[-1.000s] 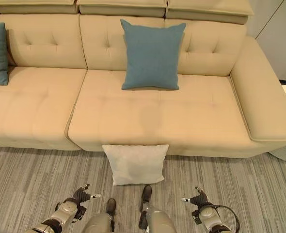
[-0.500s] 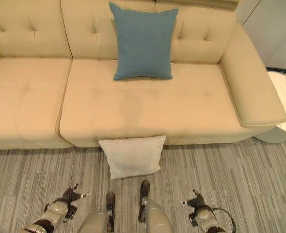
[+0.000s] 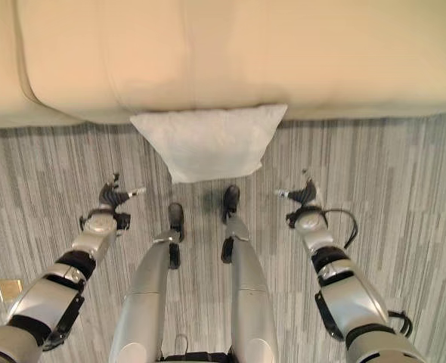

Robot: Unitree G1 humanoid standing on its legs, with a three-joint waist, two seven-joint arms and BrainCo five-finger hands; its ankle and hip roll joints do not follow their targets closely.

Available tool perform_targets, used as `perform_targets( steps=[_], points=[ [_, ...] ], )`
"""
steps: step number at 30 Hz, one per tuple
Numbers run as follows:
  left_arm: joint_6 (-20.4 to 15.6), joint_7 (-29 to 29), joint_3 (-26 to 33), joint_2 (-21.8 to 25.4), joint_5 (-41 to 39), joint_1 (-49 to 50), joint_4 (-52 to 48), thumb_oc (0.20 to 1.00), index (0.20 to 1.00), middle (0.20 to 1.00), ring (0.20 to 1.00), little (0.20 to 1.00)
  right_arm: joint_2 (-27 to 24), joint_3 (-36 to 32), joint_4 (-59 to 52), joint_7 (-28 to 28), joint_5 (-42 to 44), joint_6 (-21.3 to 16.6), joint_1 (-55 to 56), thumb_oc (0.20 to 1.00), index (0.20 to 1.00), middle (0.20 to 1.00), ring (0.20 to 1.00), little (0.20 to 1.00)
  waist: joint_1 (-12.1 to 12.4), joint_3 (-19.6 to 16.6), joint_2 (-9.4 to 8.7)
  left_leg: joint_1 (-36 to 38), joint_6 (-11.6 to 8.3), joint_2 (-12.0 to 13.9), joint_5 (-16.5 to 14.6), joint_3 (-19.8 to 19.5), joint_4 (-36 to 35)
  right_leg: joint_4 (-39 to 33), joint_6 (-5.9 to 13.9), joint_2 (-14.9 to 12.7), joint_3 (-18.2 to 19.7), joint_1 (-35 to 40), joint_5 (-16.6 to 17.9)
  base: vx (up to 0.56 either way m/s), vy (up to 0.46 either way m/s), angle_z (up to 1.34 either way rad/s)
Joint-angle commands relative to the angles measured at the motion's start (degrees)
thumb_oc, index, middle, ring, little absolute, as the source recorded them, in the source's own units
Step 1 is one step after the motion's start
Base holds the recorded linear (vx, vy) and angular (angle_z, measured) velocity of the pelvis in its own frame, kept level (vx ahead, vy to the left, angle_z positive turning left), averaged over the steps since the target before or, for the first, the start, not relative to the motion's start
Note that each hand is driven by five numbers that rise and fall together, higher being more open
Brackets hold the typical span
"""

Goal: Pick up all the scattered cushions and arrange them neatly on the sofa.

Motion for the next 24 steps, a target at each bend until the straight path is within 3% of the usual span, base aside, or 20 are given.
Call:
perform_targets(
  steps=[1, 2, 10, 24],
  points=[
    [-2.5, 4.0, 1.6, -0.1, -3.2, 4.5, -1.1, 1.0, 1.0, 1.0, 1.0, 1.0, -2.5, 0.1, -1.8, -5.1, 3.9, -2.7, 4.6, 1.0, 1.0, 1.0, 1.0, 1.0, 0.1, -8.2, 2.32, -4.7, -1.68, 0.2, 0.7, -2.8, -3.1, 11.5, 4.73, -1.9, 1.1, -2.2, -12.4, 0.01, -0.05, -0.01],
    [-2.4, 4.6, 1.0, 0.0, -4.0, 0.8, -0.6, 1.0, 1.0, 1.0, 1.0, 1.0, -3.4, 0.4, -2.8, -6.3, 5.3, -3.5, 0.7, 1.0, 1.0, 1.0, 1.0, 1.0, -0.4, -8.9, 2.47, -10.7, -1.46, 0.4, 0.2, -3.3, -0.6, 14.0, 4.79, -2.2, 1.6, -8.2, -12.8, 0.0, 0.0, 0.0],
    [-2.7, 5.5, -2.6, 2.4, -6.7, -12.0, -0.1, 1.0, 1.0, 1.0, 1.0, 1.0, -5.1, 2.3, -4.1, -8.9, 8.5, -5.1, -8.0, 1.0, 1.0, 1.0, 1.0, 1.0, -2.5, -10.3, 2.34, -23.4, -0.69, -0.1, -0.6, -4.1, 4.4, 19.7, 5.02, -1.4, 3.0, -21.5, -14.1, 0.05, 0.001, -0.02],
    [-3.9, 4.1, -9.9, 3.9, -6.9, -25.1, -3.5, 1.0, 1.0, 1.0, 1.0, 1.0, -9.1, 6.3, -3.1, -7.2, 13.8, -7.5, -16.0, 1.0, 1.0, 1.0, 1.0, 1.0, -3.4, -12.3, 2.77, -33.4, -0.84, -0.6, 0.7, -4.4, 6.3, 22.7, 5.96, -1.5, 3.2, -31.6, -13.4, 0.02, 0.002, -0.01]
  ],
)
